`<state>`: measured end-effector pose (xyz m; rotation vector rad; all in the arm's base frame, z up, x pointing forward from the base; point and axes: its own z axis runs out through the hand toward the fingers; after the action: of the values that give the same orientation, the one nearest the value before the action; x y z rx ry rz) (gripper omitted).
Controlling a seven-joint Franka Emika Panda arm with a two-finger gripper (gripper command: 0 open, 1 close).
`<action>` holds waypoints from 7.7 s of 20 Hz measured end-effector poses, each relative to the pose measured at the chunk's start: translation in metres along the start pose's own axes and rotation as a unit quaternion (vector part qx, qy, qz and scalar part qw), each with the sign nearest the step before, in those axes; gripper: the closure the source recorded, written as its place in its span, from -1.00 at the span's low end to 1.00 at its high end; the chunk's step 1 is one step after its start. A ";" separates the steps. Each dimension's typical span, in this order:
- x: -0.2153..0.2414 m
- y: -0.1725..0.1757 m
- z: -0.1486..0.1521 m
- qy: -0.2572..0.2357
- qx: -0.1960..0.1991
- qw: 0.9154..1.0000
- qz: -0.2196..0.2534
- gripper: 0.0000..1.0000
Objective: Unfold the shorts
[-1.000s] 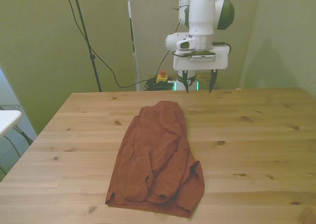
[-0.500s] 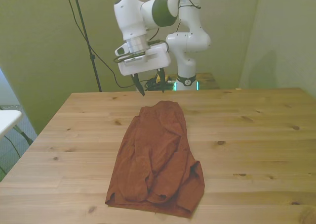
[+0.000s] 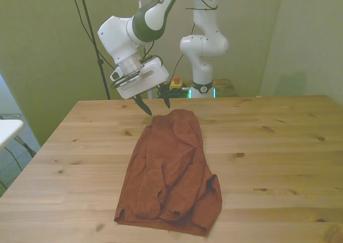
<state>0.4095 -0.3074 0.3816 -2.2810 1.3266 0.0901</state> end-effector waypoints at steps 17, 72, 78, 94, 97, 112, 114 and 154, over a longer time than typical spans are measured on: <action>0.010 -0.008 0.031 -0.044 0.011 0.998 -0.037 1.00; -0.172 -0.195 0.098 -0.086 -0.052 0.966 -0.237 1.00; -0.194 -0.198 0.122 -0.102 -0.067 0.957 -0.262 -1.00; -0.154 -0.197 0.085 -0.014 -0.039 0.976 -0.214 -1.00; -0.106 -0.190 0.060 0.042 -0.015 0.987 -0.153 -1.00; 0.072 -0.211 0.035 0.195 0.061 0.963 0.175 -1.00; 0.082 -0.221 0.037 0.198 0.068 0.960 0.186 -1.00; 0.090 -0.281 0.121 0.087 0.054 0.977 0.188 1.00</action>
<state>0.7127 -0.2119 0.3566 -1.9583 1.7976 -0.0548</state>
